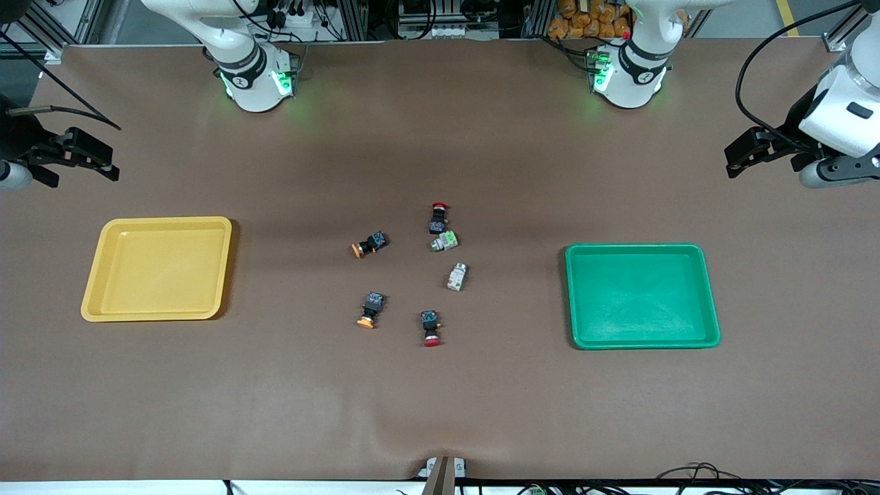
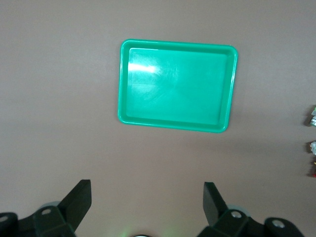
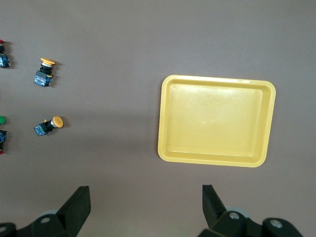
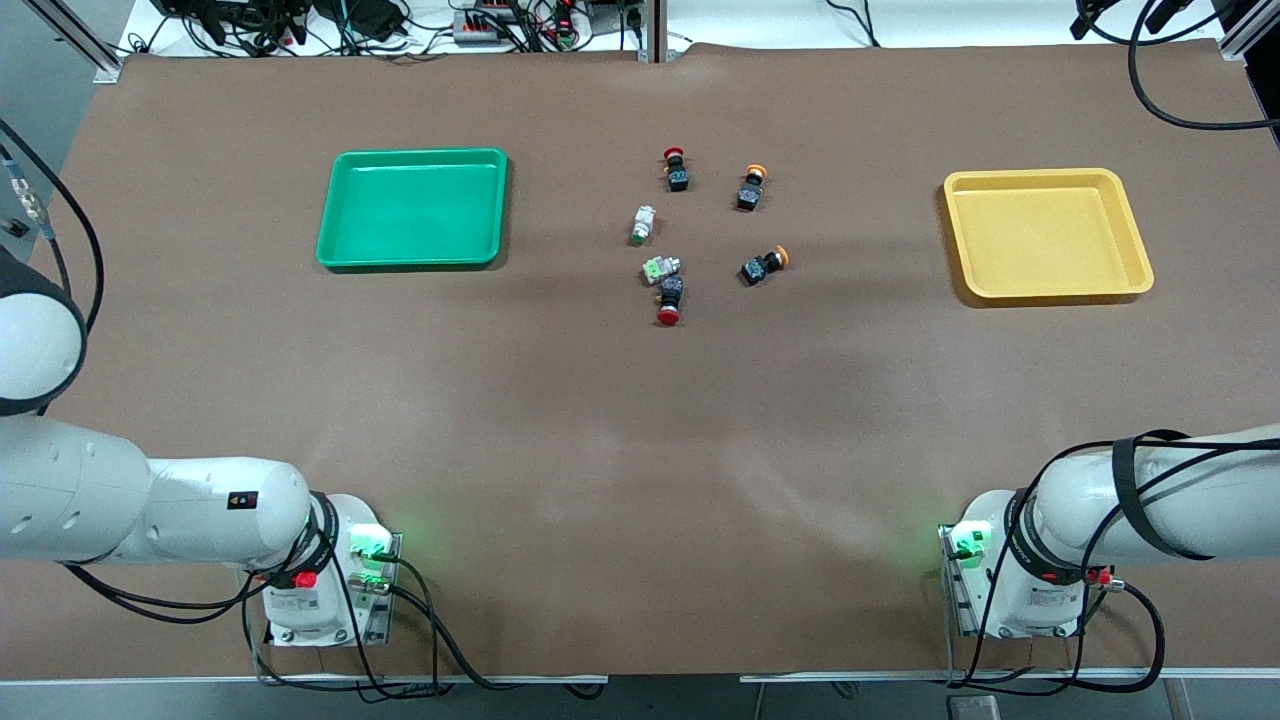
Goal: Place green and yellow buttons in trays
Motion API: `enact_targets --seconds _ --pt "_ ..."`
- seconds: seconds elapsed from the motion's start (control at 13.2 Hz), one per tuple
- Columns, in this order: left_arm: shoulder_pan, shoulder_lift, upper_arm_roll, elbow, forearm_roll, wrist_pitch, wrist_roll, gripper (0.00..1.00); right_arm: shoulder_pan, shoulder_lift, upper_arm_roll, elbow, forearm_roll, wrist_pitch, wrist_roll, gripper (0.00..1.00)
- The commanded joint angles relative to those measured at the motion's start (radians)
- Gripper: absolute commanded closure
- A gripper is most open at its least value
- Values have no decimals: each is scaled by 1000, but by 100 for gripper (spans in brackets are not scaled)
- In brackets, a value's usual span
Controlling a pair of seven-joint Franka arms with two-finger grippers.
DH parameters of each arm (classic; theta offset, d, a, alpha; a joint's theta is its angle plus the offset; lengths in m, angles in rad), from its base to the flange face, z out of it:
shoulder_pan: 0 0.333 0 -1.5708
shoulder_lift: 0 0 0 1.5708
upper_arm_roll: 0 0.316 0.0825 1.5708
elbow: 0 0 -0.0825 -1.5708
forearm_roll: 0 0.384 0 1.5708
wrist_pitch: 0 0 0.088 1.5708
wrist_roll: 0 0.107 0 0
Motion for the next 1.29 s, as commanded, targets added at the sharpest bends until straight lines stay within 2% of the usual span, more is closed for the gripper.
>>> enact_targets --seconds 0.0,0.15,0.3,0.61,0.76,0.91,0.99,1.21 --pt "6 -8 5 11 -19 -37 25 0 -11 3 6 12 17 -8 -8 0" --pt "6 9 7 25 -10 -37 24 0 -11 1 6 11 17 -9 -7 0" --pt "4 73 7 84 -5 -39 20 0 -14 3 6 11 17 -9 -7 0" --pt "-37 167 -19 63 -25 -16 -24 0 -14 13 6 14 14 -8 -15 0" --pt "-97 207 -29 28 -15 73 -100 0 -19 30 6 14 14 -6 -16 0" --pt "-164 291 -29 22 -11 186 -194 0 -20 120 6 17 0 4 -16 0" --pt "-213 337 -29 22 -10 243 -278 0 -25 178 6 22 8 -3 -16 0" --pt "-362 480 -29 22 -8 422 -627 0 -39 228 6 34 -3 11 -19 0"
